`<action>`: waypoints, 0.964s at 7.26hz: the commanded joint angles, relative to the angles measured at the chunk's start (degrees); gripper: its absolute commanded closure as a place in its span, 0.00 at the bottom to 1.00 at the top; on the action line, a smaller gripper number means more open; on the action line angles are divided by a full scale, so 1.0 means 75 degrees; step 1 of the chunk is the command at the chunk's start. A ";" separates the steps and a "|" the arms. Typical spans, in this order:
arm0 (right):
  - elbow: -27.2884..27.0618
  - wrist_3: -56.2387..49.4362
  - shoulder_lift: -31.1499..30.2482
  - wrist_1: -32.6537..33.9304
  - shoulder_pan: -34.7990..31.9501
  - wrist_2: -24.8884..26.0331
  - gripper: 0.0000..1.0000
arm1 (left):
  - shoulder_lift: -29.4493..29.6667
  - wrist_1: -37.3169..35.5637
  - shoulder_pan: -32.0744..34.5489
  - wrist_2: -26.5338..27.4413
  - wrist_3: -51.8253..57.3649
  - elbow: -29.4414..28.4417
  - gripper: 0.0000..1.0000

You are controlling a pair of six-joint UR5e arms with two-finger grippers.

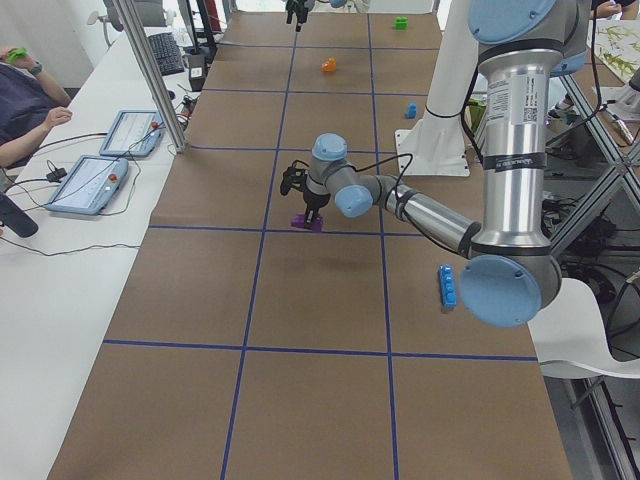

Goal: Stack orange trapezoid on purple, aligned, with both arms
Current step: 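Grasp the purple block with the left gripper and carry it toward the table center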

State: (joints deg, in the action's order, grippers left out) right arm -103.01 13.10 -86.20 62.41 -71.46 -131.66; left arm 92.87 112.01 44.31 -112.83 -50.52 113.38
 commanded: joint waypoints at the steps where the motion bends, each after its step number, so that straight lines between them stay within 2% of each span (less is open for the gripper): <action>1: 0.0000 0.0000 -0.0002 0.0011 0.0000 0.0000 0.00 | 0.2278 -0.1589 -0.0983 0.0067 -0.1053 -0.0386 1.00; 2: 0.0000 0.0000 -0.0014 0.0011 -0.0011 0.0000 0.00 | 0.3101 -0.2422 -0.1462 0.0358 -0.1520 -0.0526 1.00; 3: 0.0000 0.0011 -0.0025 0.0000 -0.0011 0.0000 0.00 | 0.3713 -0.2593 -0.1850 0.0952 -0.1746 -0.0853 1.00; 5: 0.0000 0.0058 -0.0026 0.0011 0.0000 0.0000 0.00 | 0.5281 -0.2571 -0.2076 0.1040 -0.2390 -0.2430 1.00; 7: 0.0012 0.0058 -0.0026 0.0011 -0.0011 0.0012 0.00 | 0.5943 -0.2513 -0.2321 0.1390 -0.2696 -0.3348 1.00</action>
State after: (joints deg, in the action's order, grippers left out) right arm -102.99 13.52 -86.39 62.48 -71.49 -131.60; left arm 133.78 93.02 28.10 -104.04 -69.16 92.81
